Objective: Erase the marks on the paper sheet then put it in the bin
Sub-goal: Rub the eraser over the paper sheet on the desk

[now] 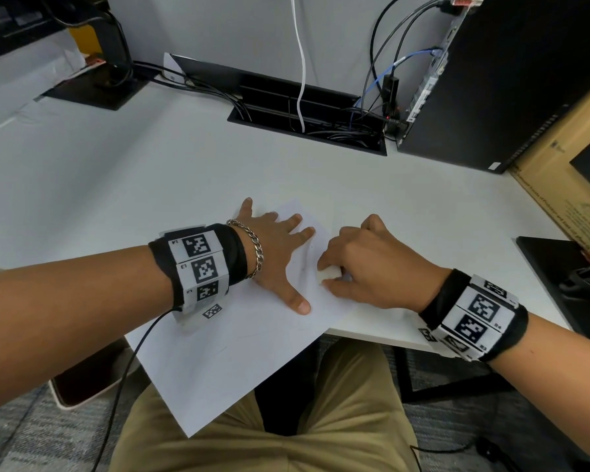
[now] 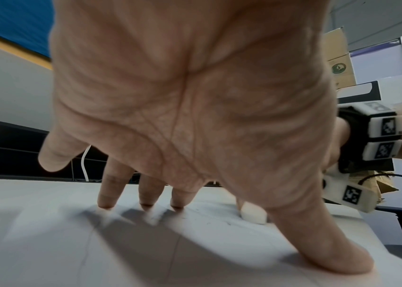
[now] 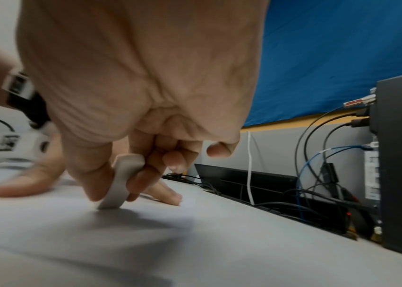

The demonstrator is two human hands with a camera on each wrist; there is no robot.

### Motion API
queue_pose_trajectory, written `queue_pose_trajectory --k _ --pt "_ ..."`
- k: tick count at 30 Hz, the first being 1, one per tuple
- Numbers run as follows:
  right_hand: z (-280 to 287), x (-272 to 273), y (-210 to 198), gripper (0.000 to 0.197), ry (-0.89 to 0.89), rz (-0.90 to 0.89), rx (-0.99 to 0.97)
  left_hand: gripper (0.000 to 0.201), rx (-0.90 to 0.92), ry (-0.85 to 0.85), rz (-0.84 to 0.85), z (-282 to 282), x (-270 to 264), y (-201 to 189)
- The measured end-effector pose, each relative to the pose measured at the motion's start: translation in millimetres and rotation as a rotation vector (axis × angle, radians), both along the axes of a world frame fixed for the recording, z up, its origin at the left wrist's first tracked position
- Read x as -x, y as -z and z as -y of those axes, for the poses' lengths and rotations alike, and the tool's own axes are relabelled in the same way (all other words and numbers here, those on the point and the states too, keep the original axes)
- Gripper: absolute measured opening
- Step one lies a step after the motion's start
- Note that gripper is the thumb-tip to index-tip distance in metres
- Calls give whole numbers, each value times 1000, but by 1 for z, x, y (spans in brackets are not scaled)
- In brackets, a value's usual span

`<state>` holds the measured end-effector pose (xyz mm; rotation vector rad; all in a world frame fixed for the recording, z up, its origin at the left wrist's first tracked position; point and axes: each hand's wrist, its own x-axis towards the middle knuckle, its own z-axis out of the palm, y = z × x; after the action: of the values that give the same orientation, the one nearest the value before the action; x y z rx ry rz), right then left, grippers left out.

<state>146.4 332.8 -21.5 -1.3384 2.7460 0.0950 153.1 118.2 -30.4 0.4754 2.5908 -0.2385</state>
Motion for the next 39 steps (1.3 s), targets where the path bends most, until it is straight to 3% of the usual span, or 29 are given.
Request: queue_pose_trajectory --k 15,21,26,32,39 --pt "15 40 -1 23 187 -49 42 146 -15 -10 7 2 1 1" --pt "6 22 2 27 89 30 23 145 -7 -5 2 1 1 2" --pt "13 32 2 29 183 -42 51 145 -17 -3 -3 1 1 1" --pt "14 7 7 26 91 21 45 144 -27 -8 -8 1 0 0" --pt "20 8 6 19 135 -38 65 144 -24 -10 -12 1 -1 0"
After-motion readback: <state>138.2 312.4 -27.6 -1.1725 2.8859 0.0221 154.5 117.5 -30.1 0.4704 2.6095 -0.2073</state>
